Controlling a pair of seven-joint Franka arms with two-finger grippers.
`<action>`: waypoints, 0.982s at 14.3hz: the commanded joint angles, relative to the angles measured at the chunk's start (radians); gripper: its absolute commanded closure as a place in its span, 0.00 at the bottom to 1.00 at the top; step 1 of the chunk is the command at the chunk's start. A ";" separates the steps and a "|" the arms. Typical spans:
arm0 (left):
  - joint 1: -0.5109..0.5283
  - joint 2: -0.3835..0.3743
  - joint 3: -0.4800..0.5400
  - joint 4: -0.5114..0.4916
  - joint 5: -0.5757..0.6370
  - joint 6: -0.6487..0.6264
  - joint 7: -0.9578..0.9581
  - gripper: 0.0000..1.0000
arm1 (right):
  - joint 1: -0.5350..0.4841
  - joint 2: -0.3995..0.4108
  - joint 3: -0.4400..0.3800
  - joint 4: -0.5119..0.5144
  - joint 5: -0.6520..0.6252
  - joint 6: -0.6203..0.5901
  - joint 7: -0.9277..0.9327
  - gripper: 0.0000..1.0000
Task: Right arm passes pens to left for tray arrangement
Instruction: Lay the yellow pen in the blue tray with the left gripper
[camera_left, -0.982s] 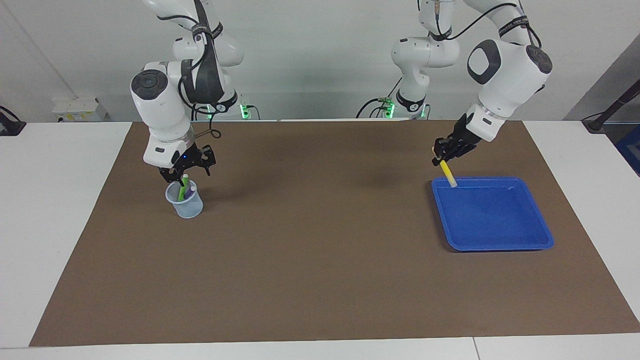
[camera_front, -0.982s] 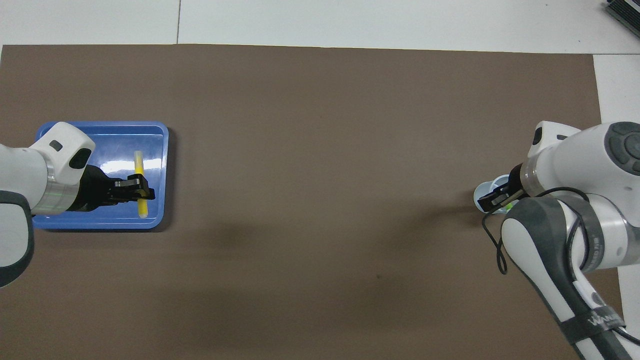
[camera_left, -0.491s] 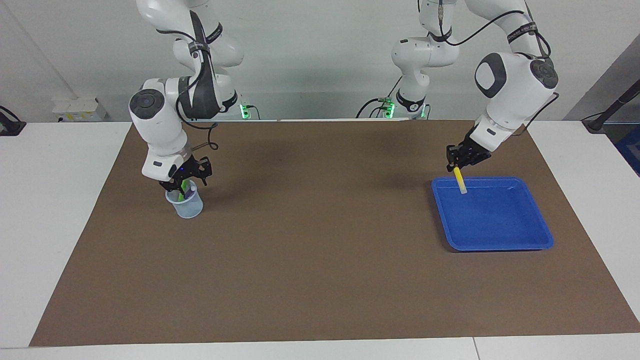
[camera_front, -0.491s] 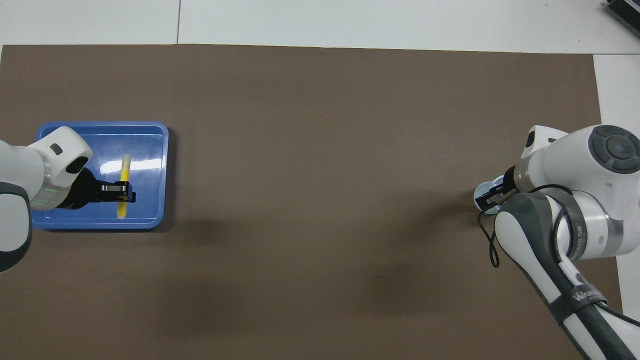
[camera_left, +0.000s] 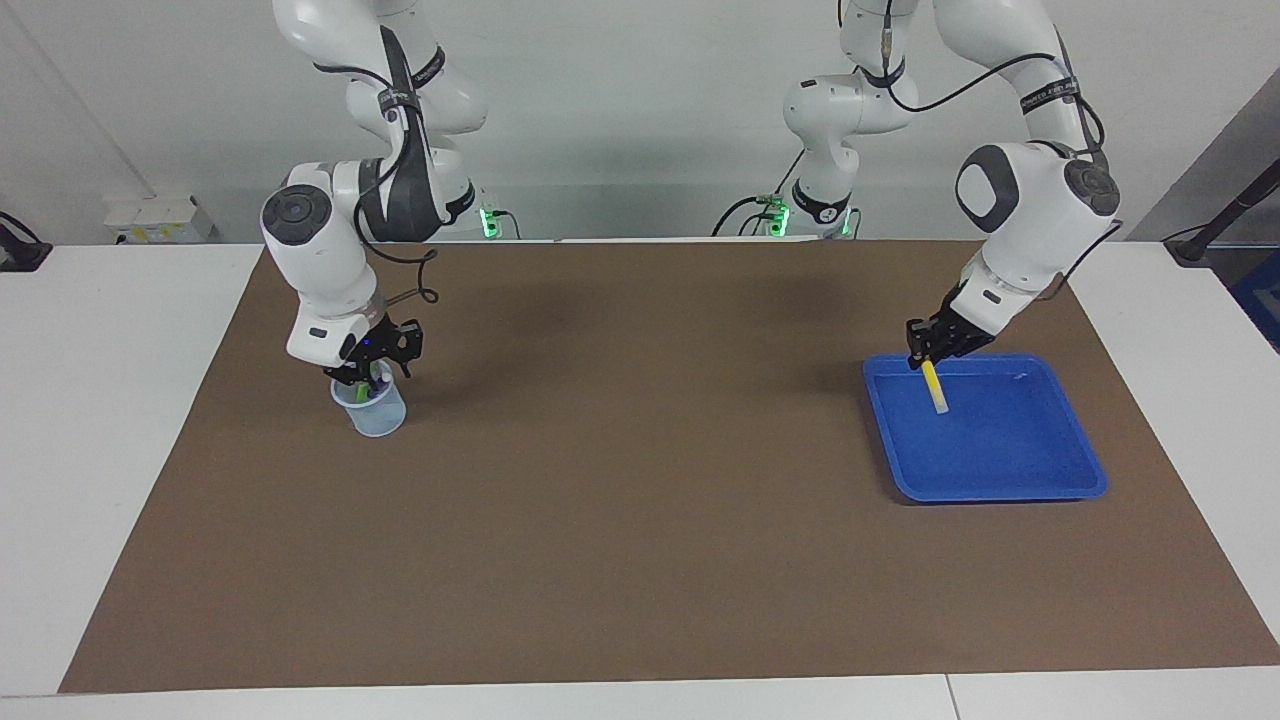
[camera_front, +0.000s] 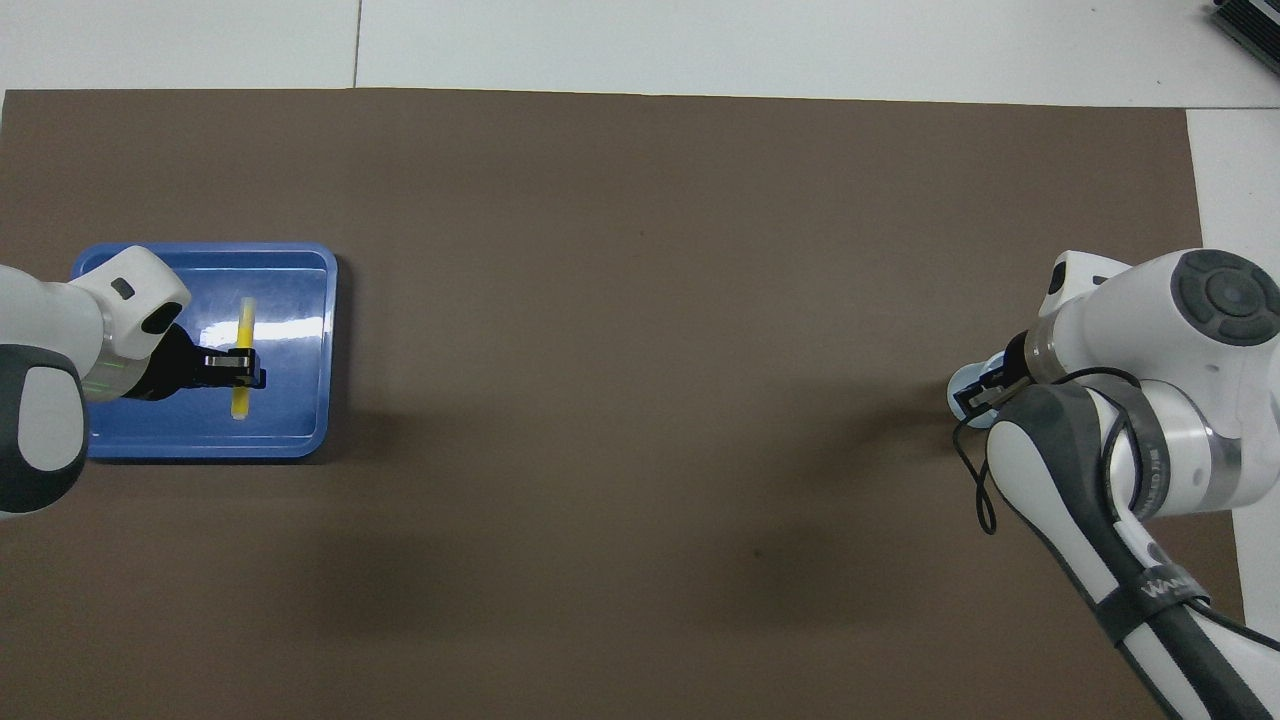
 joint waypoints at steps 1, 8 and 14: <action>0.011 0.043 -0.008 -0.001 0.026 0.065 0.012 1.00 | -0.023 -0.003 0.012 -0.006 -0.017 0.014 -0.002 0.56; 0.025 0.158 -0.008 -0.001 0.031 0.202 0.014 1.00 | -0.041 -0.003 0.012 -0.006 -0.017 0.012 -0.072 0.94; 0.025 0.226 -0.006 -0.010 0.031 0.270 0.016 1.00 | -0.049 0.001 0.010 0.090 -0.032 -0.087 -0.178 1.00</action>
